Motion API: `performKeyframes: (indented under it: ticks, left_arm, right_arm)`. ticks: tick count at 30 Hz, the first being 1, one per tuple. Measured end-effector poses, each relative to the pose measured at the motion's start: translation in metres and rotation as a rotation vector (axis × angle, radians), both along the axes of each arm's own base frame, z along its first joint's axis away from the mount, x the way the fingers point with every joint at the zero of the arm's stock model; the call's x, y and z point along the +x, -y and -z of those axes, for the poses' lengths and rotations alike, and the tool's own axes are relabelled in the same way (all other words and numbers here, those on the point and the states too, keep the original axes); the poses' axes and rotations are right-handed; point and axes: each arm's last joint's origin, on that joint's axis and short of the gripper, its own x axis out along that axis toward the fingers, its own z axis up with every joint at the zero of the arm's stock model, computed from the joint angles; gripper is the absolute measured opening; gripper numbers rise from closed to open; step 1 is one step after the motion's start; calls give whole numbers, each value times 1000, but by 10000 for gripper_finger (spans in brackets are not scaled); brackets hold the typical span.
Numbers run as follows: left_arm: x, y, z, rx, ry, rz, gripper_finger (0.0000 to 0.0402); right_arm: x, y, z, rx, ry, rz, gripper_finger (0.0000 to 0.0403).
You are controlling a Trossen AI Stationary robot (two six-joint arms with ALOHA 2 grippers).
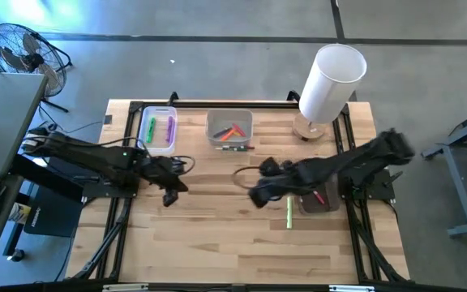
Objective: Pick & Place Markers
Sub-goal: Put the light green highlighter into the transparent bin
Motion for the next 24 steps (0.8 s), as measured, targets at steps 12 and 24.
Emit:
performKeyframes:
  ticks: [12, 24]
  left_arm:
    - [-33, -6, -3, 73, -82, 64, 0]
    - [-38, -6, 1, 106, -140, 127, 0]
  right_arm:
    - [66, -31, 38, 266, -704, 327, 0]
    - [76, -39, 67, 343, -858, -110, 0]
